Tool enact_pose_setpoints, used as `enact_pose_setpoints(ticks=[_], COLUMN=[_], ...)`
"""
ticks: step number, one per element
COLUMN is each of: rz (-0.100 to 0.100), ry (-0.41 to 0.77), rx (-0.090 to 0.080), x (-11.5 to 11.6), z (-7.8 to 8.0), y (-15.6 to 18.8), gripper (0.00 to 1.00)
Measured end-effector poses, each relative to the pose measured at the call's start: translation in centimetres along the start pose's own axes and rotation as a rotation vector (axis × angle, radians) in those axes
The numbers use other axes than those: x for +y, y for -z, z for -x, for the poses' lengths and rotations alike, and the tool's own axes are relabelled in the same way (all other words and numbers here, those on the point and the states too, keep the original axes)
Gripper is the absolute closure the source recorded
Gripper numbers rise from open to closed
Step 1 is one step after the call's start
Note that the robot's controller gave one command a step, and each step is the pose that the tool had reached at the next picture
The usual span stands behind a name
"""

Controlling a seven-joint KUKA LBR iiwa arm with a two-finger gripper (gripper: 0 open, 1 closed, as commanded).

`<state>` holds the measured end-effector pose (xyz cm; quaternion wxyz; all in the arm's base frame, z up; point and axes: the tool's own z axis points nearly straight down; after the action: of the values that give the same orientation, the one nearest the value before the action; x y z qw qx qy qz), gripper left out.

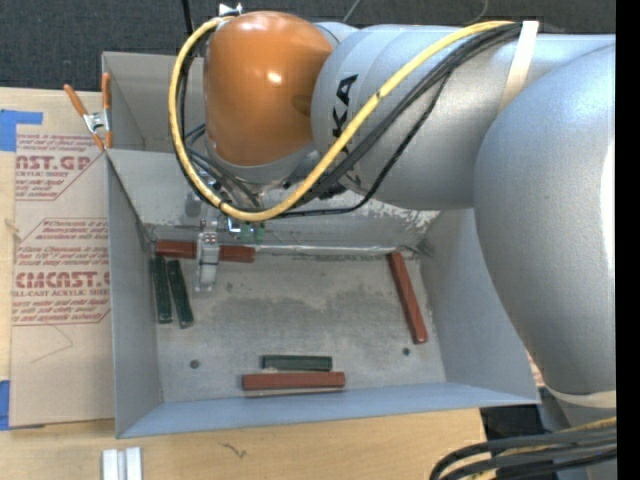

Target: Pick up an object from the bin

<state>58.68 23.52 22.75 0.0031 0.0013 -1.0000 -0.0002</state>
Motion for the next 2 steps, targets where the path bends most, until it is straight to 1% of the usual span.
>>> enact_pose_setpoints(ticks=[1, 2], rz=[-0.001, -0.003], ry=[0.38, 0.646], rx=[-0.005, -0.006], x=[-3.4, -9.8], z=[-7.4, -9.7], y=[-16.0, -12.8], gripper=[0.0, 0.0])
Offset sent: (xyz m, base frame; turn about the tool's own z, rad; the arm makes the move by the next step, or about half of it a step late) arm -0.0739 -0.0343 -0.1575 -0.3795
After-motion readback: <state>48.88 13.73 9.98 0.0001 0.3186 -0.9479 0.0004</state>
